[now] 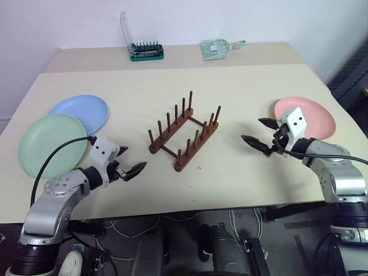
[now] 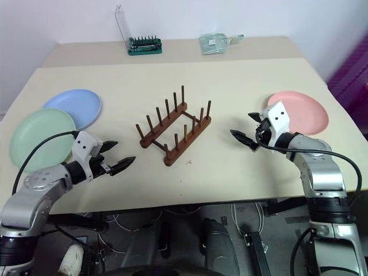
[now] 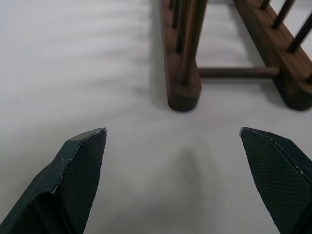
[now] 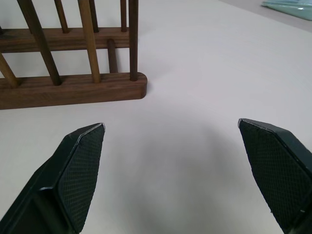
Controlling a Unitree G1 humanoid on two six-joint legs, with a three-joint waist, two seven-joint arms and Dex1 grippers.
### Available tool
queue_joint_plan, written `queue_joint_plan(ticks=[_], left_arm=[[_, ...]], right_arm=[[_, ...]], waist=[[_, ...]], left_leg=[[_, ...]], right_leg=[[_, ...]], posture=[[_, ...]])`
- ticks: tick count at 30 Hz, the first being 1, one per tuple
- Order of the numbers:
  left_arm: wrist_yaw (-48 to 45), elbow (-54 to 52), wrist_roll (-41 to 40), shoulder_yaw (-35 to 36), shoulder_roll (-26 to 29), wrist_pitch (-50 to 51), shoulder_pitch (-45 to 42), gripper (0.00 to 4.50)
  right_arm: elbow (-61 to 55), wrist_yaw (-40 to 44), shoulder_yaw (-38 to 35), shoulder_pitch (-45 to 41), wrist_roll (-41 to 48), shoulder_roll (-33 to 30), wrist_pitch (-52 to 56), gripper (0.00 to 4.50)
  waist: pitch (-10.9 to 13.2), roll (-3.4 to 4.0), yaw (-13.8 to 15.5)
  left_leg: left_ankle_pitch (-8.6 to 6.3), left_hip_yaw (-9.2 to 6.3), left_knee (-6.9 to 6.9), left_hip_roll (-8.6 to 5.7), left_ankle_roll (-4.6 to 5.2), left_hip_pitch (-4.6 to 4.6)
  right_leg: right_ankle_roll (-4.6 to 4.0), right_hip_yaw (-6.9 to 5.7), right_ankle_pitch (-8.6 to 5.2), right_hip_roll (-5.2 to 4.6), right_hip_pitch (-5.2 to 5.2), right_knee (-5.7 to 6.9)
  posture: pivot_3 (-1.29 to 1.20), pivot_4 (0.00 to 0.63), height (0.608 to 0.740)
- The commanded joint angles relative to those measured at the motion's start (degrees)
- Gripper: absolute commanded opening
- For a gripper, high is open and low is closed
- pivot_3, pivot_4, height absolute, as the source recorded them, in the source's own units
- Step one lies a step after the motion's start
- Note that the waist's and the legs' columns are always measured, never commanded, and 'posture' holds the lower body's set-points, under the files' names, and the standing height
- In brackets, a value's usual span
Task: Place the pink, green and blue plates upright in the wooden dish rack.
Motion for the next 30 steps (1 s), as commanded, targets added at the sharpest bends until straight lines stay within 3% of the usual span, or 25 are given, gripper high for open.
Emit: queue_joint_plan(ticks=[1, 7, 11, 18, 23, 27, 30], left_arm=[[0.0, -1.4, 0.1, -1.5, -0.5, -0.6, -0.4, 4.5], [-1.1, -4.0, -1.7, -4.4, -1.7, 0.5, -0.1, 4.5], [-4.8, -6.8, -3.9, -10.8, -1.7, 3.3, -0.3, 4.5], [1.3, -3.0, 6.3, -23.2, -6.5, 2.2, -5.7, 4.5], [5.7, 2.1, 6.6, -22.6, -14.7, 0.2, -7.1, 4.5], [5.7, 5.8, 8.9, -22.7, -15.7, -2.5, -7.7, 4.5], [5.4, 6.8, 10.4, -22.5, -14.8, -5.0, -6.9, 3.69]], right_arm=[[-1.2, -0.5, 0.1, -1.9, -0.3, 0.5, -1.1, 4.47], [-1.1, -1.2, 0.5, -2.9, -0.8, 0.8, -1.4, 4.47], [-1.9, -1.8, 0.8, -2.3, -1.0, 1.2, -1.5, 4.47], [-2.0, -3.0, 0.2, -2.0, -1.2, 2.0, -2.1, 4.47], [-2.4, -3.7, 1.0, -1.3, -2.3, 2.5, -2.6, 4.47], [-3.4, -3.8, 0.6, -0.8, -1.5, 2.5, -1.9, 4.47], [-4.3, -3.6, 0.9, 0.7, -1.5, 2.3, -1.8, 4.5]], waist=[[0.0, 0.0, 0.0], [0.0, 0.0, 0.0], [0.0, 0.0, 0.1], [0.0, 0.03, 0.0], [-0.1, 0.06, 0.1], [-0.1, 0.1, 0.1], [-0.1, 0.12, 0.1]], left_leg=[[0.0, 0.0, 0.0, 0.0, 0.0, 0.0], [0.0, 0.0, -0.01, 0.0, 0.0, 0.0], [0.0, 0.0, 0.0, -0.01, 0.0, -0.01], [0.01, -0.02, 0.01, -0.07, 0.01, 0.0], [0.01, -0.03, 0.03, -0.09, 0.02, 0.02], [0.02, -0.06, 0.08, -0.09, 0.03, 0.04], [0.01, -0.06, 0.07, -0.08, 0.03, 0.07]], right_leg=[[0.0, 0.0, 0.0, 0.0, -0.01, 0.0], [0.0, 0.0, 0.0, 0.02, -0.02, 0.01], [0.0, 0.0, 0.0, -0.02, 0.01, -0.01], [0.01, 0.01, 0.0, 0.03, 0.01, 0.01], [0.03, 0.02, 0.01, 0.02, 0.08, 0.01], [0.03, 0.01, 0.01, 0.03, 0.08, 0.05], [0.01, 0.01, 0.0, 0.03, 0.11, 0.05]], posture=[[0.0, 0.15, 0.73], [0.0, 0.15, 0.73], [0.0, 0.15, 0.73], [0.0, 0.15, 0.73], [0.0, 0.15, 0.73], [0.0, 0.15, 0.73], [0.0, 0.15, 0.73]])
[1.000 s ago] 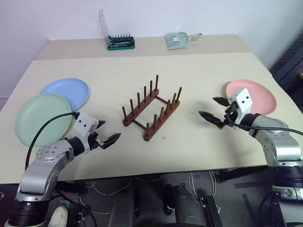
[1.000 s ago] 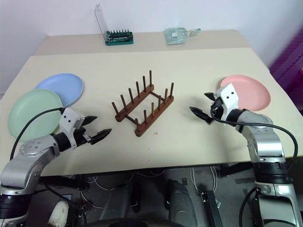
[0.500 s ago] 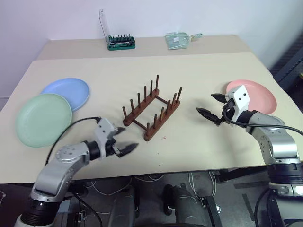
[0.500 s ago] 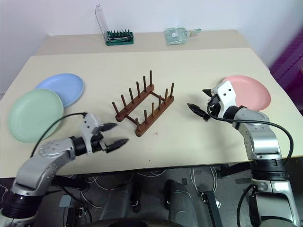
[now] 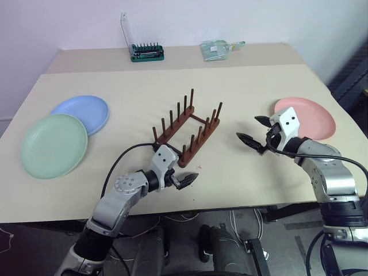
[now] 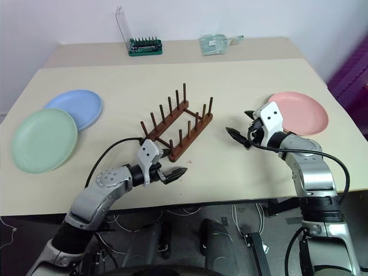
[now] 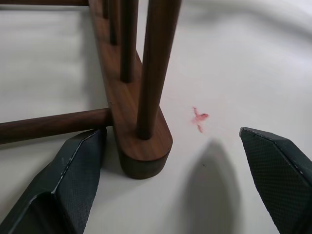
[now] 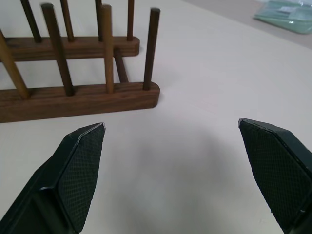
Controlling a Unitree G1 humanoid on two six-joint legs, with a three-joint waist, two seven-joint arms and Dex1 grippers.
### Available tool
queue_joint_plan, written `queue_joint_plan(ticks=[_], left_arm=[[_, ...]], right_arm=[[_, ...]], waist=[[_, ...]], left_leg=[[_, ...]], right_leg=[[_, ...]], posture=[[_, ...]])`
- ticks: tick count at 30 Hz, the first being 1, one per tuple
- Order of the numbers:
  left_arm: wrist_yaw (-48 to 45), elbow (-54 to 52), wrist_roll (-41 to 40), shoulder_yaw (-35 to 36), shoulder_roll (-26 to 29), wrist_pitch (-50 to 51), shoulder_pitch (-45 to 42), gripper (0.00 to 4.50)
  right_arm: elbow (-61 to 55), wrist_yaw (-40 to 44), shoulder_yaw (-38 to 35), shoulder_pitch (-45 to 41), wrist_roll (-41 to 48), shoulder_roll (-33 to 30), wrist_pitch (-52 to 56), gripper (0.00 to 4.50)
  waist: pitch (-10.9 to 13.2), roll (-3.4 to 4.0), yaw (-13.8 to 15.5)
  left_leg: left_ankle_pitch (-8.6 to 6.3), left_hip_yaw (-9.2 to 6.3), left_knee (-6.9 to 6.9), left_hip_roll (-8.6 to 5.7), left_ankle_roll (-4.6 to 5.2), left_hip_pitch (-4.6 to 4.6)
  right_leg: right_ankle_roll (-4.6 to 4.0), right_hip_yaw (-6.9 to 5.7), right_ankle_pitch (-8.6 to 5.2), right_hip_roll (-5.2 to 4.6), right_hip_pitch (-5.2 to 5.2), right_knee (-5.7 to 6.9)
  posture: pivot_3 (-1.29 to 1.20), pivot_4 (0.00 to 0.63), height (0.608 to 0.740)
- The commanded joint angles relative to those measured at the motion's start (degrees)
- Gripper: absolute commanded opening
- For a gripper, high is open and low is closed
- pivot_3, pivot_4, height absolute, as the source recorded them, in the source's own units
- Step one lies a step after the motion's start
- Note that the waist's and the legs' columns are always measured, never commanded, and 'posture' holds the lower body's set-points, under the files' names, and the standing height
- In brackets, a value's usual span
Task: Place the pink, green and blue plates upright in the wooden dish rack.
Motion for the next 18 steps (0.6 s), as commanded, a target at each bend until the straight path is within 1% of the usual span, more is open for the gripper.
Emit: queue_joint_plan(ticks=[1, 5, 6, 8, 12, 15, 18], left_arm=[[0.2, 1.7, 1.8, 0.4, 1.0, -2.5, 1.1, 3.19], [-0.3, 3.0, 2.1, 1.6, 1.4, -4.8, 1.2, 1.19], [-0.3, 3.4, 2.2, 1.8, 1.4, -5.0, 1.0, 0.83], [-0.1, 4.9, 3.4, 2.0, 1.6, -6.7, 0.0, 0.77], [1.4, 11.9, 5.8, 3.7, 1.4, -10.3, -5.0, 0.77], [-3.8, 15.9, 2.3, 5.0, 1.1, -12.9, -8.4, 0.77], [-14.2, 23.3, 0.4, 3.9, 2.2, -16.0, -14.6, 0.77]], right_arm=[[-2.8, 0.3, -0.8, 1.2, 0.3, -0.3, -0.6, 4.5], [-3.5, -0.2, -0.4, 1.6, 0.3, 0.3, -0.3, 4.5], [-3.9, -0.4, -0.4, 1.8, 0.4, 0.4, -0.2, 4.5], [-4.9, -0.7, -0.2, 2.6, 0.5, 0.7, 0.1, 4.5], [-7.1, -1.3, 0.0, 4.2, 0.7, 1.4, 1.1, 4.5], [-8.0, -1.3, 0.1, 5.0, 0.5, 1.6, 1.5, 4.5], [-8.0, -1.2, 0.0, 5.7, 0.4, 1.4, 1.2, 4.5]], waist=[[0.0, 0.0, 0.0], [0.0, 0.05, -0.1], [0.0, 0.06, -0.1], [0.0, 0.07, 0.0], [0.0, 0.06, 0.0], [0.0, 0.06, -0.1], [0.0, 0.06, 0.1]], left_leg=[[0.0, 0.0, 0.0, 0.0, 0.0, 0.0], [0.0, 0.02, -0.02, 0.02, 0.0, 0.0], [0.0, 0.0, -0.02, 0.02, 0.0, 0.01], [0.0, 0.01, -0.02, 0.02, 0.0, 0.01], [0.0, -0.02, 0.0, 0.01, 0.0, 0.01], [0.0, -0.01, 0.0, 0.01, 0.0, 0.01], [0.0, 0.01, -0.02, 0.01, 0.0, 0.01]], right_leg=[[0.0, 0.0, 0.0, 0.0, 0.0, 0.0], [0.0, 0.0, 0.0, 0.0, -0.04, 0.0], [0.0, 0.0, 0.0, 0.01, -0.03, 0.01], [0.0, 0.0, 0.0, 0.01, -0.02, 0.01], [-0.01, -0.02, 0.0, 0.0, 0.01, 0.0], [0.0, -0.01, 0.01, 0.0, -0.01, 0.01], [0.02, -0.02, 0.02, 0.03, -0.03, 0.03]], posture=[[0.0, 0.15, 0.73], [0.0, 0.15, 0.73], [0.0, 0.15, 0.73], [0.0, 0.15, 0.73], [0.0, 0.15, 0.73], [0.0, 0.15, 0.73], [0.0, 0.15, 0.73]])
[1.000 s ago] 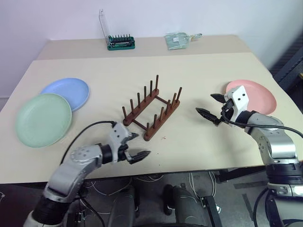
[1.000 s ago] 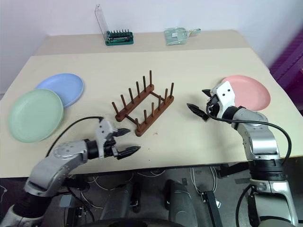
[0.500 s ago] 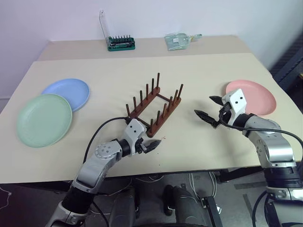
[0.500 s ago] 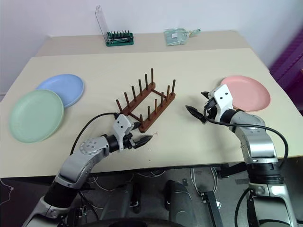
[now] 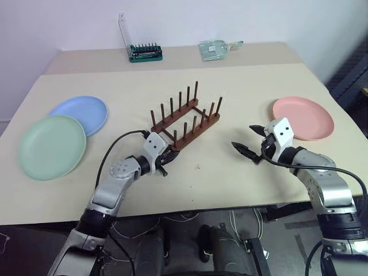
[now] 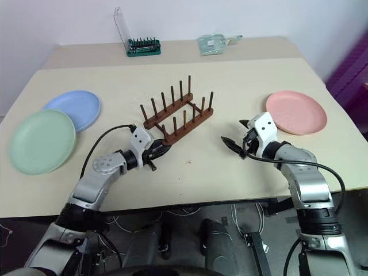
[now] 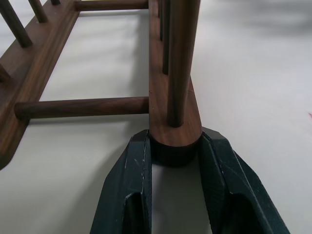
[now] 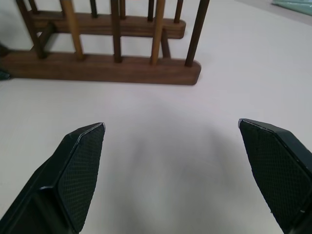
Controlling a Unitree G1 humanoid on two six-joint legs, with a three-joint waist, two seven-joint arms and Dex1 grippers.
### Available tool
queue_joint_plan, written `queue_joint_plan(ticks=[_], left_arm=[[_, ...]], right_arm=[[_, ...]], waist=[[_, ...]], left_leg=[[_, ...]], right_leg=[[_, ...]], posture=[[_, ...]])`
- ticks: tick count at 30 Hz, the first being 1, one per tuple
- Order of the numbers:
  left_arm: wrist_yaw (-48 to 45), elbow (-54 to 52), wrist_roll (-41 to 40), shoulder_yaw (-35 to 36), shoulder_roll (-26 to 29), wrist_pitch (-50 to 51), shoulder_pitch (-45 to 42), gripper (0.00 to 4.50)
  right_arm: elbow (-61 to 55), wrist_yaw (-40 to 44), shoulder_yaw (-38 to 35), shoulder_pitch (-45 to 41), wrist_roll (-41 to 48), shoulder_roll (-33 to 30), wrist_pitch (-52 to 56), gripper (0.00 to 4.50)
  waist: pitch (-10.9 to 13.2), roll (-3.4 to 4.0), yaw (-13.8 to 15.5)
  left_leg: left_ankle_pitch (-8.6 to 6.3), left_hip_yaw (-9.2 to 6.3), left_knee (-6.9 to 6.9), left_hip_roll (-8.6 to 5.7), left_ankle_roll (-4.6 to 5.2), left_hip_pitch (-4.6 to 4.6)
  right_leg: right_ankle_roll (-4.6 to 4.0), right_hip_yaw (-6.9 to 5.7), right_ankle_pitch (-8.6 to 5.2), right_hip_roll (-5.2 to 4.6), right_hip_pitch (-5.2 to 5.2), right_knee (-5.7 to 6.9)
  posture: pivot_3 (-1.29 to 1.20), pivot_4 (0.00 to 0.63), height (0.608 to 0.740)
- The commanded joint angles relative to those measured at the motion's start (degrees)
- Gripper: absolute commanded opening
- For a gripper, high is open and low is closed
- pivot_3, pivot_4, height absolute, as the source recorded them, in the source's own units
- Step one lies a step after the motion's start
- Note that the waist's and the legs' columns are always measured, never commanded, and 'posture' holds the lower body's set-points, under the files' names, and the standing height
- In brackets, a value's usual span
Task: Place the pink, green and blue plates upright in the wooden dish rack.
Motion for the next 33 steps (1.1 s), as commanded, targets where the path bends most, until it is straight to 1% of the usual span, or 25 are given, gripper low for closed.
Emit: queue_joint_plan(ticks=[1, 3, 5, 9, 10, 11, 14, 16, 17, 19, 20, 23, 25, 27, 28, 31, 33], left_arm=[[-11.8, 6.5, -1.7, -1.3, 1.5, -4.7, -6.1, 0.77], [-17.7, 11.7, 0.3, -3.8, 2.2, -8.5, -10.1, 0.77], [-21.4, 15.8, 1.2, -5.0, 2.1, -10.8, -13.1, 0.77], [-25.1, 23.7, 2.9, -5.8, 0.8, -15.1, -17.4, 0.77], [-25.1, 25.2, 3.3, -5.8, 0.5, -15.3, -18.1, 1.8], [-25.2, 26.3, 3.6, -5.6, 0.2, -15.5, -18.6, 2.08], [-23.9, 26.0, 5.4, -5.8, 0.6, -16.5, -17.5, 3.57], [-23.7, 23.9, 6.2, -6.0, 1.6, -15.6, -15.5, 4.43], [-23.8, 22.1, 6.9, -6.4, 2.7, -14.8, -13.8, 4.43], [-23.2, 17.8, 8.0, -6.9, 5.1, -11.7, -10.4, 4.5], [-23.7, 14.8, 7.6, -6.9, 6.4, -10.1, -8.4, 4.5], [-25.2, 2.7, 3.5, -5.9, 9.8, -2.0, -0.9, 3.55], [-24.5, -4.5, 2.0, -6.1, 11.0, 1.6, 3.4, 2.62], [-22.0, -9.2, 0.6, -6.4, 9.6, 4.7, 5.7, 1.53], [-20.4, -10.8, 0.8, -6.9, 8.4, 5.6, 6.2, 1.11], [-16.0, -12.8, 2.7, -8.4, 5.0, 7.4, 6.8, 1.11], [-9.7, -10.5, 6.4, -8.8, 1.9, 6.8, 6.0, 1.11]], right_arm=[[-2.3, 0.0, -0.8, 0.3, 0.3, -0.3, -0.5, 4.5], [-2.0, -0.1, -1.1, 0.5, 0.1, -0.4, -0.9, 4.5], [-1.9, -0.4, -1.4, 0.8, 0.0, -0.5, -1.2, 4.5], [-2.9, -1.2, -2.3, 2.8, -0.2, -0.6, -1.7, 4.5], [-3.2, -1.4, -2.5, 3.5, -0.2, -0.7, -1.8, 4.5], [-3.5, -1.6, -2.7, 4.0, -0.3, -0.8, -1.8, 4.5], [-4.3, -2.1, -3.5, 5.8, -0.7, -1.6, -1.7, 4.5], [-4.3, -2.3, -3.9, 6.6, -1.7, -2.6, -1.4, 4.5], [-3.8, -2.3, -3.9, 6.9, -2.7, -3.6, -1.6, 4.5], [-3.2, -1.6, -4.4, 7.5, -2.9, -5.1, -1.6, 3.97], [-3.3, -0.8, -4.9, 7.6, -1.9, -5.4, -1.0, 3.62], [-4.1, 1.6, -4.3, 8.3, -1.1, -6.5, -0.7, 2.08], [-3.7, 2.3, -2.7, 7.9, -2.0, -6.5, -0.6, 1.1], [-2.3, 2.0, -0.4, 6.8, -3.6, -5.8, -0.6, 0.03], [-1.6, 1.7, 0.9, 6.2, -4.7, -5.5, -0.7, 0.0], [-0.1, -0.5, 4.4, 4.3, -8.6, -4.5, -1.2, 0.0], [1.2, -2.0, 5.7, 2.2, -9.5, -3.0, 0.2, 0.0]], waist=[[0.0, 0.0, 0.2], [0.0, 0.0, 0.2], [0.0, -0.01, 0.1], [0.0, -0.01, 0.0], [0.0, -0.01, 0.0], [0.0, -0.02, 0.0], [0.0, -0.01, 0.0], [0.0, -0.01, -0.1], [0.0, -0.01, -0.1], [0.0, 0.0, -0.3], [0.0, -0.01, -0.3], [-0.1, 0.03, -0.8], [-0.1, 0.04, -1.2], [-0.2, 0.15, -1.2], [-0.2, 0.18, -1.2], [-0.2, 0.19, -0.2], [-0.2, 0.2, 0.2]], left_leg=[[0.0, 0.0, 0.01, -0.01, 0.0, -0.03], [0.0, 0.0, 0.02, -0.02, 0.0, -0.03], [0.0, 0.01, 0.02, -0.05, 0.0, -0.06], [0.0, 0.01, 0.02, -0.06, 0.02, -0.09], [0.0, 0.01, 0.01, -0.05, 0.02, -0.09], [0.0, 0.0, 0.02, -0.05, 0.02, -0.09], [0.0, 0.0, 0.02, -0.03, 0.02, -0.09], [0.0, 0.0, 0.02, -0.02, 0.02, -0.07], [0.0, -0.01, 0.02, -0.01, 0.02, -0.06], [0.0, 0.01, 0.0, 0.0, 0.02, -0.03], [-0.01, 0.01, -0.04, 0.01, 0.02, 0.01], [-0.01, 0.03, -0.13, 0.08, 0.01, 0.15], [-0.01, 0.04, -0.2, 0.09, 0.01, 0.28], [-0.02, 0.02, -0.22, 0.12, 0.0, 0.36], [-0.02, 0.02, -0.22, 0.11, 0.0, 0.42], [-0.03, -0.03, -0.18, 0.07, -0.02, 0.53], [-0.04, -0.04, -0.14, 0.03, -0.02, 0.52]], right_leg=[[-0.01, -0.04, -0.01, 0.01, 0.0, -0.01], [-0.02, -0.03, -0.01, -0.01, 0.01, -0.02], [-0.02, -0.02, -0.01, -0.04, 0.01, -0.06], [0.07, -0.02, 0.04, -0.03, -0.01, -0.06], [0.18, -0.02, 0.1, -0.03, -0.02, -0.06], [0.19, -0.03, 0.11, -0.02, -0.02, -0.05], [0.2, -0.02, 0.11, -0.01, -0.04, -0.03], [0.2, -0.02, 0.11, -0.02, -0.04, -0.02], [0.19, -0.01, 0.11, -0.02, -0.03, -0.02], [0.19, 0.01, 0.1, -0.02, -0.02, -0.02], [0.2, 0.02, 0.1, -0.02, 0.0, -0.02], [0.18, 0.03, 0.09, 0.07, 0.05, -0.02], [-0.02, 0.05, -0.05, 0.07, 0.13, 0.0], [-0.05, 0.05, -0.1, 0.04, 0.23, 0.0], [-0.06, 0.05, -0.13, 0.01, 0.3, -0.02], [-0.08, 0.03, -0.19, -0.09, 0.5, -0.09], [-0.08, 0.03, -0.19, -0.13, 0.54, -0.1]], posture=[[0.0, 0.15, 0.73], [0.0, 0.15, 0.73], [0.0, 0.15, 0.73], [0.0, 0.15, 0.73], [0.0, 0.15, 0.73], [0.0, 0.15, 0.73], [0.0, 0.15, 0.73], [0.0, 0.15, 0.73], [0.0, 0.15, 0.73], [0.0, 0.15, 0.73], [0.0, 0.15, 0.73], [0.0, 0.15, 0.73], [0.0, 0.15, 0.73], [0.0, 0.15, 0.73], [0.0, 0.15, 0.73], [0.0, 0.15, 0.73], [0.0, 0.15, 0.73]])
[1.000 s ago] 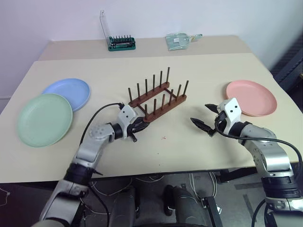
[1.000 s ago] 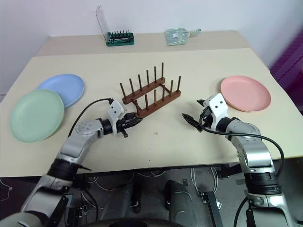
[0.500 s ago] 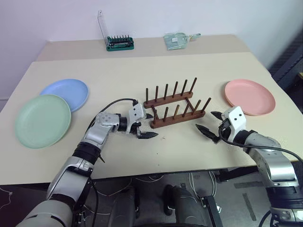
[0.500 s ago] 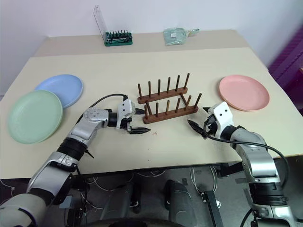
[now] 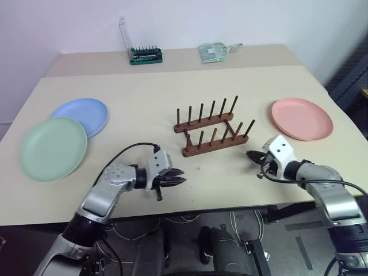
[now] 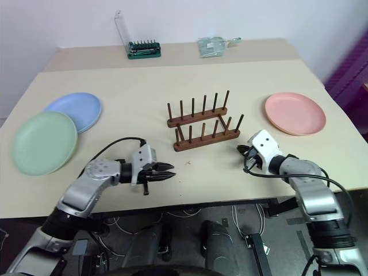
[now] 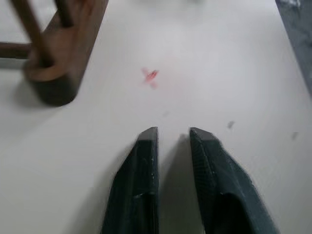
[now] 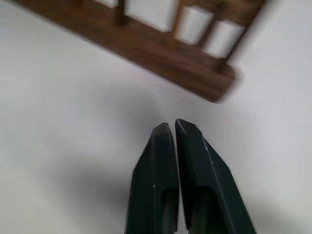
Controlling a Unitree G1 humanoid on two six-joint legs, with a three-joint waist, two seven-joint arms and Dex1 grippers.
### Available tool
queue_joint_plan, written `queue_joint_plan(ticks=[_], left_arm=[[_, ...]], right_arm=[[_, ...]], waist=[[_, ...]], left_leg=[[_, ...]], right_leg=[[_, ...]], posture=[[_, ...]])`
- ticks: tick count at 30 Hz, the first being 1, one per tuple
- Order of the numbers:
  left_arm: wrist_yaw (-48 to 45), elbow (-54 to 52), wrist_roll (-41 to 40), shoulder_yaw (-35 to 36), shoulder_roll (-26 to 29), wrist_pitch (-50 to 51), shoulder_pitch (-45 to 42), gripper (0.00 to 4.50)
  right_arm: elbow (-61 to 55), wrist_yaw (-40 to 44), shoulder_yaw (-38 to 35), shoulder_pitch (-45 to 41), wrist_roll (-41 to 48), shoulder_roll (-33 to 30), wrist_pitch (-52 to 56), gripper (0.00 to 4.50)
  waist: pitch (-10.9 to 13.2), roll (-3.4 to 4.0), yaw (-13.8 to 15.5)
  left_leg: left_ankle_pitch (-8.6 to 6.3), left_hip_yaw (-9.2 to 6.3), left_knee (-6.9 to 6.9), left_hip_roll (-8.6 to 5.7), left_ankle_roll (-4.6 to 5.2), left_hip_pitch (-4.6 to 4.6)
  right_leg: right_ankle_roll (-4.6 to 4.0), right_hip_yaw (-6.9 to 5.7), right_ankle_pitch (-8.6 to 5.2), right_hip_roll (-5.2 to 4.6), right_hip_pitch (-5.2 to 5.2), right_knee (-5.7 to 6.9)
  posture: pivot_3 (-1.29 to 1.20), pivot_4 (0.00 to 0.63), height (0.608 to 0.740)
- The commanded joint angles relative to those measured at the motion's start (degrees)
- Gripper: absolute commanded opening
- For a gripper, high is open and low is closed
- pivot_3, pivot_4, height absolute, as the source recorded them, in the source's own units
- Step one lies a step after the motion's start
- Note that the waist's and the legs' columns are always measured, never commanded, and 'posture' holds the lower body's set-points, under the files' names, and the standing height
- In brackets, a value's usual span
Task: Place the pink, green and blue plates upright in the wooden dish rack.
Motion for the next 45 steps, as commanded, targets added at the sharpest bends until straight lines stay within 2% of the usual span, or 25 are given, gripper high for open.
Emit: queue_joint_plan(ticks=[1, 6, 10, 16, 24, 30, 33, 38, 41, 45], left_arm=[[9.4, 3.1, 5.6, -2.7, -4.3, 1.7, -0.5, 1.11], [18.0, 8.8, 11.5, -4.2, -7.6, 1.0, -2.4, 1.11], [24.9, 15.6, 11.8, -1.1, -10.4, 2.1, -6.2, 1.11], [31.5, 28.1, 13.1, 0.5, -10.7, -2.5, -13.2, 1.11], [34.0, 36.3, 13.1, 1.1, -11.7, -6.9, -17.4, 1.11], [28.2, 28.9, 10.4, 1.4, -10.1, -8.3, -13.2, 1.11], [19.6, 17.7, 6.1, 0.6, -7.7, -10.1, -7.4, 1.03], [10.5, 1.9, -1.3, -0.4, -4.9, -7.1, -0.3, 1.03], [9.0, -1.9, -5.4, 0.5, -6.0, -3.3, 0.6, 1.03], [7.7, -3.5, -5.3, -0.5, -5.9, -2.6, 0.0, 1.03]], right_arm=[[1.2, -2.6, 1.2, -3.6, -2.0, 1.8, 0.9, 0.0], [5.8, -6.6, 4.6, -8.2, -6.3, 4.9, 1.6, 0.0], [11.4, -11.0, 4.7, -13.3, -8.5, 8.3, 1.3, 0.0], [20.1, -12.9, 6.0, -19.4, -11.3, 10.5, -3.0, 0.0], [29.5, -13.4, 6.4, -25.7, -13.1, 12.3, -8.5, 0.0], [25.0, -8.1, 5.1, -23.2, -11.8, 8.4, -9.7, 0.0], [19.2, -4.1, 1.9, -19.8, -9.6, 3.1, -8.6, 0.82], [17.4, -2.8, -2.5, -17.8, -9.8, -5.2, -6.8, 3.3], [22.4, -3.9, -1.9, -18.8, -11.8, -7.1, -7.8, 3.3], [31.2, -5.7, -0.5, -22.0, -14.0, -6.8, -8.8, 3.3]], waist=[[0.0, 0.04, 0.3], [-0.1, 0.02, 1.1], [-0.3, 0.04, 1.2], [-0.3, 0.06, 0.4], [-0.4, 0.09, -1.3], [-0.4, 0.1, -1.8], [-0.4, 0.12, -1.7], [-0.3, 0.14, -1.3], [-0.3, 0.04, -1.2], [-0.3, 0.06, -1.5]], left_leg=[[0.0, -0.02, 0.01, -0.02, 0.0, 0.0], [0.0, -0.06, 0.08, -0.04, 0.01, 0.12], [-0.01, -0.09, 0.08, -0.01, -0.01, 0.31], [-0.03, -0.12, 0.08, 0.01, -0.04, 0.39], [0.01, -0.1, 0.01, 0.02, 0.03, 0.45], [0.01, -0.05, -0.06, 0.04, 0.02, 0.44], [-0.03, -0.03, -0.21, 0.05, 0.04, 0.43], [-0.09, 0.03, -0.22, 0.01, 0.05, 0.16], [-0.1, 0.0, -0.08, 0.0, 0.03, 0.09], [-0.17, -0.03, -0.08, -0.02, -0.09, 0.08]], right_leg=[[0.0, 0.0, 0.0, -0.02, 0.03, -0.01], [0.02, -0.02, 0.01, -0.02, 0.21, -0.02], [0.02, -0.05, 0.01, 0.01, 0.39, -0.04], [0.01, -0.07, 0.02, 0.05, 0.42, 0.01], [0.01, -0.06, 0.02, 0.12, 0.42, 0.06], [0.01, -0.04, 0.02, 0.1, 0.38, 0.06], [0.07, -0.03, -0.04, 0.08, 0.32, 0.05], [0.07, -0.01, -0.15, 0.01, 0.07, 0.02], [0.05, -0.02, -0.17, -0.01, 0.06, 0.0], [0.05, -0.03, -0.16, 0.01, 0.06, -0.04]], posture=[[0.0, 0.15, 0.73], [0.0, 0.15, 0.73], [0.0, 0.15, 0.73], [0.0, 0.15, 0.73], [0.0, 0.15, 0.73], [0.0, 0.15, 0.73], [0.0, 0.15, 0.73], [0.0, 0.15, 0.73], [0.0, 0.15, 0.73], [0.0, 0.15, 0.73]])
